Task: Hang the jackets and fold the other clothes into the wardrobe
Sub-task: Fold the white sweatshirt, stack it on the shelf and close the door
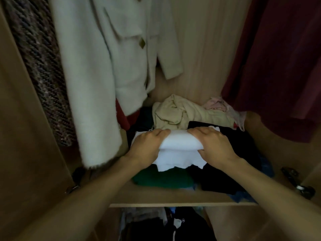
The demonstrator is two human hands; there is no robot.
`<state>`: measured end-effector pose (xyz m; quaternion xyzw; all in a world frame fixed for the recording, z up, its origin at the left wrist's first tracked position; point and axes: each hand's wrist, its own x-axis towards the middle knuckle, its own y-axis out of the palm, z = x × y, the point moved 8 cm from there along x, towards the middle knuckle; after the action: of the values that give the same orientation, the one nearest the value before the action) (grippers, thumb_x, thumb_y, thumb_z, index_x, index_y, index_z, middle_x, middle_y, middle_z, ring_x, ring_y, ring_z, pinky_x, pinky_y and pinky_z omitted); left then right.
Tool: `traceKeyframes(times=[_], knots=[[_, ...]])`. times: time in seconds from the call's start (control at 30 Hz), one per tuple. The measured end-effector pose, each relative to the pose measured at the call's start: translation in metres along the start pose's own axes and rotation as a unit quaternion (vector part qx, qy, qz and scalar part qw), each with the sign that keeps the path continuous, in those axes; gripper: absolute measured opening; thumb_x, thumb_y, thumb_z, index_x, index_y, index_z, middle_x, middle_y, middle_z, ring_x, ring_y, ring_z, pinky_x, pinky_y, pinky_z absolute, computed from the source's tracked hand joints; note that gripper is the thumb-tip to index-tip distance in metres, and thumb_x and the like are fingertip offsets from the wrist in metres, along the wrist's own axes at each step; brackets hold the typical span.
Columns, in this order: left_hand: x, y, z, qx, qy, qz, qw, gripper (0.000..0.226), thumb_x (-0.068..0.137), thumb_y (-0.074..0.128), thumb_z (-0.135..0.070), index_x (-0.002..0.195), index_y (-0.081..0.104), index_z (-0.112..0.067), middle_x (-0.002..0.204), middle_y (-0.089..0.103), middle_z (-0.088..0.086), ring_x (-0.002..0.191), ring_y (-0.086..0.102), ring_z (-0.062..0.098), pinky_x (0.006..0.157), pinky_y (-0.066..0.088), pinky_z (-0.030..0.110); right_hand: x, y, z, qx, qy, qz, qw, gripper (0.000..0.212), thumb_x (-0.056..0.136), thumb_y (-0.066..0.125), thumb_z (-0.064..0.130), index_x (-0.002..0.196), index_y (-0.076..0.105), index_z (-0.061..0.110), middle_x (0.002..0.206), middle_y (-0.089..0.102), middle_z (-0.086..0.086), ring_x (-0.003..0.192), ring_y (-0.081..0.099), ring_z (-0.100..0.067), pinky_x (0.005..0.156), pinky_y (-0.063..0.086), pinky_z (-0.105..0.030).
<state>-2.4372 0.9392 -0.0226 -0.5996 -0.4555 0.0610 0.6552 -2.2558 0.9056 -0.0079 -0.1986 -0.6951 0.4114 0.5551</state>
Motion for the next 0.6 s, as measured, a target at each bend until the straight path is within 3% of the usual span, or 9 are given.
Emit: traceKeyframes(times=[0.07, 0.13, 0.2, 0.27, 0.3, 0.37, 0.4, 0.5, 0.6], knots=[[0.01, 0.002, 0.011, 0.008, -0.003, -0.022, 1.0, 0.059, 0.076, 0.06, 0.003, 0.135, 0.058, -0.004, 0.123, 0.066, 0.022, 0.102, 0.068, 0.04, 0.081, 0.059, 0.052, 0.015, 0.013, -0.005, 0.0, -0.002, -0.021, 1.0, 0.066, 0.052, 0.078, -0.006, 0.116, 0.07, 0.01, 0.102, 0.073, -0.012, 0.084, 0.071, -0.033, 0.07, 0.057, -0.036], [0.02, -0.003, 0.02, 0.053, 0.006, -0.062, 0.997, 0.053, 0.082, 0.046, -0.011, 0.133, 0.058, -0.003, 0.121, 0.067, 0.023, 0.102, 0.069, 0.039, 0.08, 0.059, 0.053, 0.031, 0.02, -0.007, -0.005, -0.008, -0.07, 0.997, 0.059, 0.063, 0.069, 0.0, 0.121, 0.068, 0.009, 0.109, 0.071, -0.016, 0.094, 0.069, -0.036, 0.082, 0.057, -0.043], [0.023, -0.007, 0.03, 0.12, 0.02, -0.114, 0.986, 0.049, 0.092, 0.039, -0.019, 0.135, 0.057, -0.005, 0.127, 0.064, 0.022, 0.11, 0.066, 0.039, 0.091, 0.055, 0.054, 0.041, 0.031, -0.004, -0.014, -0.013, -0.108, 0.994, 0.055, 0.075, 0.061, 0.008, 0.13, 0.062, 0.008, 0.126, 0.064, -0.018, 0.113, 0.062, -0.039, 0.099, 0.049, -0.052], [0.014, -0.002, 0.039, 0.16, 0.046, -0.163, 0.972, 0.042, 0.106, 0.03, -0.017, 0.136, 0.058, -0.005, 0.136, 0.06, 0.021, 0.122, 0.059, 0.038, 0.104, 0.046, 0.054, 0.036, 0.054, 0.002, -0.003, -0.018, -0.125, 0.992, 0.055, 0.085, 0.056, 0.003, 0.14, 0.054, 0.009, 0.142, 0.053, -0.019, 0.129, 0.05, -0.039, 0.108, 0.038, -0.058], [0.003, 0.009, 0.043, 0.175, 0.063, -0.165, 0.969, 0.042, 0.108, 0.028, -0.015, 0.136, 0.059, -0.006, 0.139, 0.058, 0.02, 0.127, 0.056, 0.037, 0.108, 0.043, 0.054, 0.027, 0.071, 0.008, 0.004, -0.028, -0.121, 0.992, 0.05, 0.093, 0.045, 0.003, 0.142, 0.051, 0.011, 0.146, 0.05, -0.018, 0.134, 0.045, -0.038, 0.112, 0.032, -0.058], [-0.029, 0.045, 0.053, 0.187, 0.093, -0.123, 0.97, 0.04, 0.107, 0.033, -0.011, 0.135, 0.06, -0.008, 0.141, 0.057, 0.017, 0.13, 0.054, 0.036, 0.109, 0.04, 0.054, 0.002, 0.114, 0.023, 0.017, -0.056, -0.083, 0.995, 0.048, 0.105, 0.021, 0.009, 0.143, 0.05, 0.014, 0.149, 0.047, -0.015, 0.139, 0.039, -0.033, 0.117, 0.024, -0.053], [-0.048, 0.067, 0.059, 0.189, 0.101, -0.086, 0.973, 0.04, 0.104, 0.036, -0.008, 0.136, 0.06, -0.01, 0.141, 0.057, 0.015, 0.13, 0.055, 0.035, 0.108, 0.039, 0.053, -0.013, 0.135, 0.031, 0.012, -0.075, -0.055, 0.996, 0.048, 0.107, 0.02, 0.012, 0.142, 0.052, 0.016, 0.147, 0.049, -0.013, 0.139, 0.037, -0.031, 0.117, 0.023, -0.05], [-0.098, 0.116, 0.071, 0.169, 0.083, -0.004, 0.982, 0.051, 0.095, 0.041, -0.007, 0.142, 0.053, -0.019, 0.143, 0.056, 0.009, 0.13, 0.055, 0.03, 0.105, 0.039, 0.048, -0.051, 0.18, 0.048, -0.022, -0.102, 0.023, 0.994, 0.048, 0.092, 0.039, 0.012, 0.134, 0.062, 0.021, 0.138, 0.059, -0.011, 0.132, 0.047, -0.031, 0.11, 0.039, -0.049], [-0.114, 0.131, 0.068, 0.165, 0.05, 0.008, 0.985, 0.049, 0.097, 0.038, -0.006, 0.142, 0.052, -0.02, 0.145, 0.054, 0.006, 0.132, 0.054, 0.029, 0.108, 0.037, 0.045, -0.066, 0.188, 0.049, -0.018, -0.088, 0.048, 0.995, 0.052, 0.089, 0.041, 0.008, 0.136, 0.06, 0.021, 0.139, 0.058, -0.01, 0.131, 0.052, -0.032, 0.112, 0.033, -0.051]])
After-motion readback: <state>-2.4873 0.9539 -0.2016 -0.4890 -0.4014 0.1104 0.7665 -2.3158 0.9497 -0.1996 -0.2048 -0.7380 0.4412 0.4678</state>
